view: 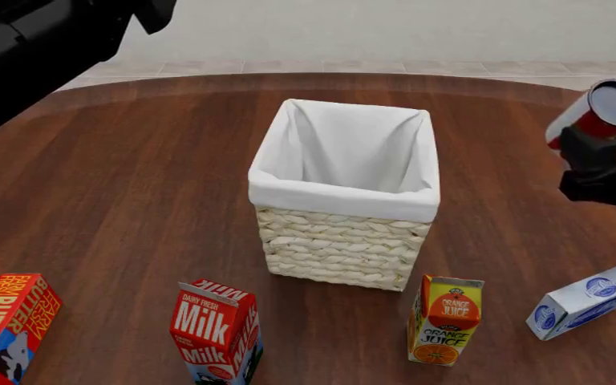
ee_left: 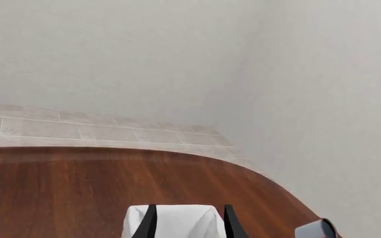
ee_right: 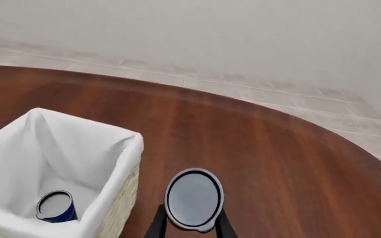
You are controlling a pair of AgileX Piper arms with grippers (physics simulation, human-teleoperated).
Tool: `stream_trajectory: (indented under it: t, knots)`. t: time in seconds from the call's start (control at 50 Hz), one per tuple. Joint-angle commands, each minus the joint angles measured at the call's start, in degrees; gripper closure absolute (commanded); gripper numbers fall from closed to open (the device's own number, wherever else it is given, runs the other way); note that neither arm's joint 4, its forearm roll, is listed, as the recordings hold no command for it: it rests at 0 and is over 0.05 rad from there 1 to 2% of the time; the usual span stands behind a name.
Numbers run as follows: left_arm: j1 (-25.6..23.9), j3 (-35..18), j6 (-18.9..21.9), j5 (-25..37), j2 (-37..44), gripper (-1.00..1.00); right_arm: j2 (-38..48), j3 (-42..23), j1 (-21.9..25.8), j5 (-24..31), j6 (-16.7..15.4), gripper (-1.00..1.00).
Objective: Pick up the alphabet soup and the tomato sauce, and put them in the basket.
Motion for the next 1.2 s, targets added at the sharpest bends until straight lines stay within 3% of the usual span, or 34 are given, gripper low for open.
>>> stream_trajectory:
  t: [0.02, 0.16, 0.36, 0.8, 1.2]
  knots:
    - [0.0, 0.4, -0.1, 0.0, -0.4, -1.0, -3.8, -1.9, 4.1, 4.3, 0.0, 1.0]
    - [0.2, 0.8, -0.2, -0.1, -0.7, -1.0, -4.0, -3.3, 6.8, 5.9, -1.2, 1.0]
    - [0.4, 1.5, -0.4, -0.5, -0.8, -1.0, -3.2, -5.3, 11.0, 7.2, -0.5, 1.0]
    - [0.4, 2.2, -0.7, -0.9, -0.9, -1.0, -0.1, -8.9, 21.8, 9.2, -3.5, 1.0]
    - [0.3, 2.6, -0.9, -1.3, -0.7, -1.0, 1.0, -10.1, 28.1, 11.1, -5.7, 1.0]
